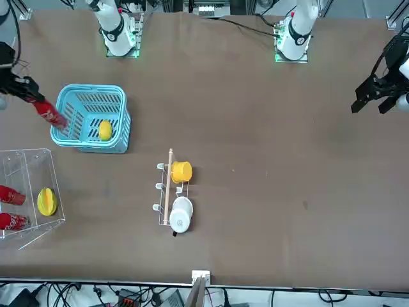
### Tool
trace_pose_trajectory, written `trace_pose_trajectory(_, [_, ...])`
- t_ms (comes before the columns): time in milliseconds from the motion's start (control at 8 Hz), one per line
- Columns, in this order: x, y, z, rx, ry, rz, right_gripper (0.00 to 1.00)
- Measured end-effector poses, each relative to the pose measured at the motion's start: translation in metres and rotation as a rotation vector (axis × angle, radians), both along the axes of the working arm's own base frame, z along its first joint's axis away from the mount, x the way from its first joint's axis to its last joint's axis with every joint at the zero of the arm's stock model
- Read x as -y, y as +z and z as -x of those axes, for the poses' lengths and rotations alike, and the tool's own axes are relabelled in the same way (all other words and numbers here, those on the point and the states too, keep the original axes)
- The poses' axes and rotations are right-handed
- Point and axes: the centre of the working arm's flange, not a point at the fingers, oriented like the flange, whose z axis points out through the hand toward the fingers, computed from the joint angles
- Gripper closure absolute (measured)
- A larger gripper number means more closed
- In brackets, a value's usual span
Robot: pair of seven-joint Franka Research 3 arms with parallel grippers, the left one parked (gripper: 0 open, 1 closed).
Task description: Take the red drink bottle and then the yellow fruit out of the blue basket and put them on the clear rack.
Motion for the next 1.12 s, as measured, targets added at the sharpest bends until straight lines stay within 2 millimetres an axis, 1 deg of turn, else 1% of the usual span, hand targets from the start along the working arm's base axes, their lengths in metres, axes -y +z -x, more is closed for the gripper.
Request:
trace_pose_trajectory(125, [0.007,0.006,-0.004,0.006,0.027,0.025,0.62])
trace_pose_trajectory(250, [0.019,0.011,-0.010,0.011,0.065,0.040,0.62])
trace_pose_trajectory(500, [0.059,0.018,-0.024,0.017,0.158,0.041,0.62])
trace_pose_trajectory(625, [0.083,0.014,-0.030,0.005,0.206,0.035,0.62])
trace_pose_trajectory(750, [0.103,0.004,-0.034,-0.013,0.249,0.025,0.62])
trace_pose_trajectory(875, [0.121,-0.005,-0.038,-0.024,0.288,0.018,0.62])
trace_pose_trajectory(1125, [0.149,-0.016,-0.047,-0.013,0.369,0.022,0.62])
